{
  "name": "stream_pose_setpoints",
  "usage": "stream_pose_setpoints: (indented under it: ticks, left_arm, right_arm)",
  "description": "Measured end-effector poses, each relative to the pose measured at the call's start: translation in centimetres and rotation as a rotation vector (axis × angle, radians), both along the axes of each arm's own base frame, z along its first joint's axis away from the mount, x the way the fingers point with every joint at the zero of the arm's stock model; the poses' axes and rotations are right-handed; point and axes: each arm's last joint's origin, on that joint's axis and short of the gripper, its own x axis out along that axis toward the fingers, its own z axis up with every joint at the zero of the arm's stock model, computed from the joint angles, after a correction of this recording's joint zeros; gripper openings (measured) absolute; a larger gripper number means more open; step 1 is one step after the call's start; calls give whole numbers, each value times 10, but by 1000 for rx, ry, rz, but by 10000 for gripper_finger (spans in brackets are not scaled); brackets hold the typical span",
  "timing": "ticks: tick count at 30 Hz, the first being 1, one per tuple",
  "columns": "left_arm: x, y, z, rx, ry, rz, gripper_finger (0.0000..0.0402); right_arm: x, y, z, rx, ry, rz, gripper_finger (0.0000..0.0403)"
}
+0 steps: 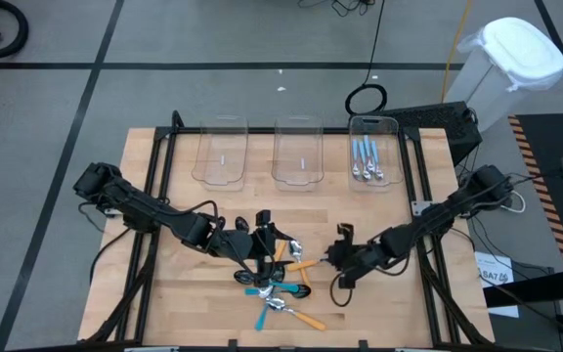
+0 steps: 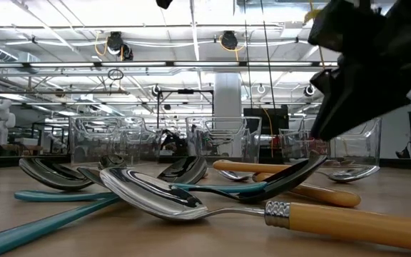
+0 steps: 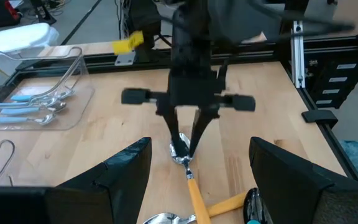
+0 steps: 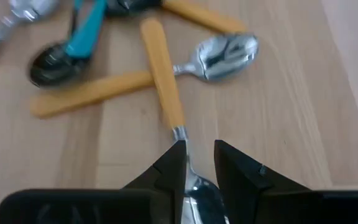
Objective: Sort silverware by color (type)
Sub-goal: Put the brown spoon into the middle transparent bin
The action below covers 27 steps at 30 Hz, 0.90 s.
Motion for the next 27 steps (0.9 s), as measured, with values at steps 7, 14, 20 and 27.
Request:
stream_pose_setpoints:
  ticks: [7, 14, 20, 27]
  left_arm:
    - [0, 0, 0, 11, 0, -4, 268]
    - [2, 4, 0, 9, 0, 9, 268]
    - [2, 4, 1, 5, -6, 10, 268]
    - [2, 4, 1, 3, -9, 10, 268]
  right_arm:
    - [2, 2, -6, 1, 19, 33, 80]
    - [6, 4, -3, 2, -25, 61, 81]
    - [8, 4, -3, 13, -43, 56, 129]
    - [9, 5, -2, 20, -62, 51, 213]
